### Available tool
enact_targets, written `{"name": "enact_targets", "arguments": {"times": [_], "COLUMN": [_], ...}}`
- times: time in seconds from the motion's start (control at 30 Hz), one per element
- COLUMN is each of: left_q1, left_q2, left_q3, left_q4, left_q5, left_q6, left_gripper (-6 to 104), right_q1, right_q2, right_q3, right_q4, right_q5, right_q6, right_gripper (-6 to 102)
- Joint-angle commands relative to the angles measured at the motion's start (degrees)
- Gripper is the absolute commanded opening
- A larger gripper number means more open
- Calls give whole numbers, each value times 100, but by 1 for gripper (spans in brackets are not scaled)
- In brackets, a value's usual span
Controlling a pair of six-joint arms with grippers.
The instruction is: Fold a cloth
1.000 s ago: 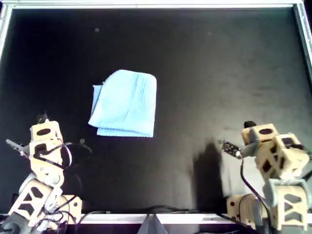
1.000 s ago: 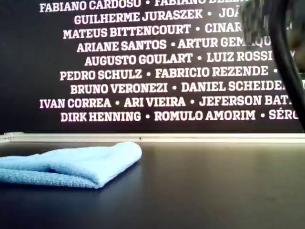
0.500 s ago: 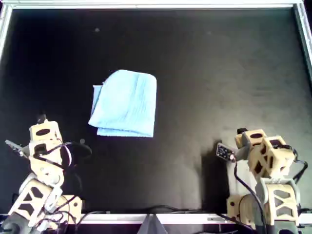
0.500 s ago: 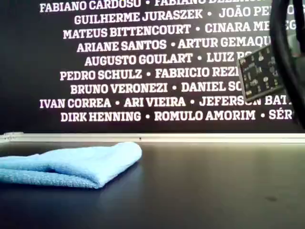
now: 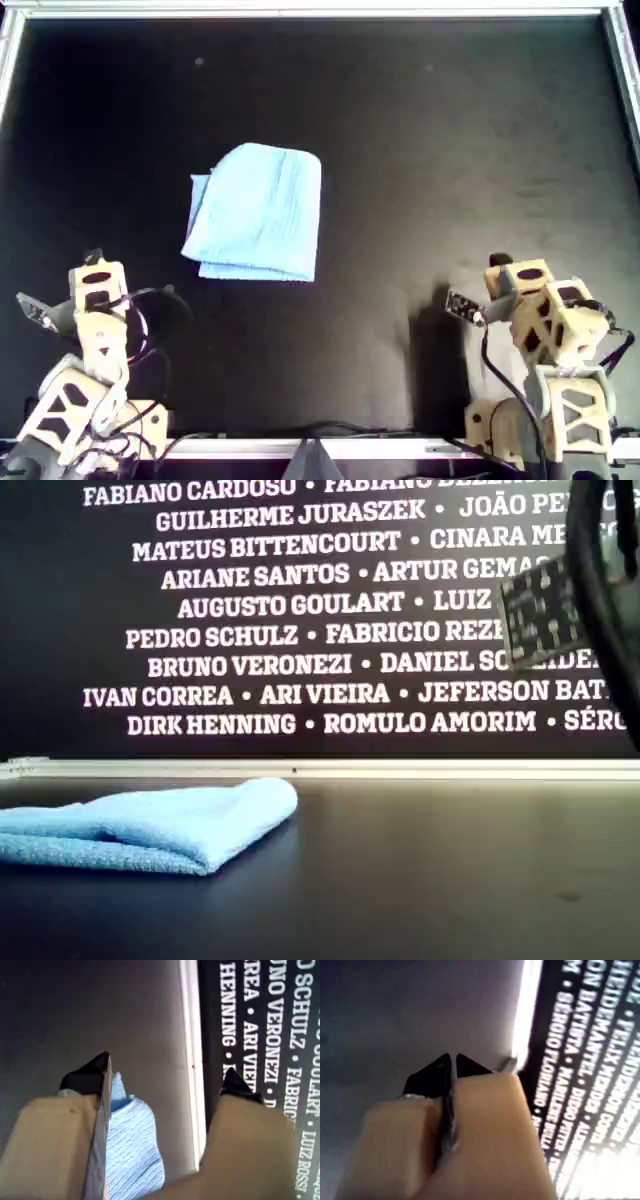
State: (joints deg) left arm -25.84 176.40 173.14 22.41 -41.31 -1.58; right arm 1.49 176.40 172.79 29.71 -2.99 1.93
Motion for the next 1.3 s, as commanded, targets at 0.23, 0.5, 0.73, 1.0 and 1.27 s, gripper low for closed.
{"name": "enact_targets", "arguments": {"times": [0.23, 0.5, 0.73, 1.0, 1.27], "left_q1": [-343, -659, -501, 1591, 2224], "left_q2": [70, 70, 70, 70, 62], "left_q3": [-79, -70, -79, -62, -62], "left_q4": [44, 53, 62, 62, 668], "left_q5": [624, 2654, 4201, 4412, 4395], "left_q6": [-1705, -1705, -545, -519, -519], "left_gripper": [78, 78, 78, 78, 77], "right_q1": [62, 62, 0, 62, -26], "right_q2": [35, 26, 26, 0, -18], "right_q3": [79, 79, 79, 79, 79], "right_q4": [-457, -457, -457, -448, -360], "right_q5": [-44, -44, -44, -44, 53], "right_q6": [659, 642, 633, 633, 642], "right_gripper": [1, 1, 1, 1, 1]}}
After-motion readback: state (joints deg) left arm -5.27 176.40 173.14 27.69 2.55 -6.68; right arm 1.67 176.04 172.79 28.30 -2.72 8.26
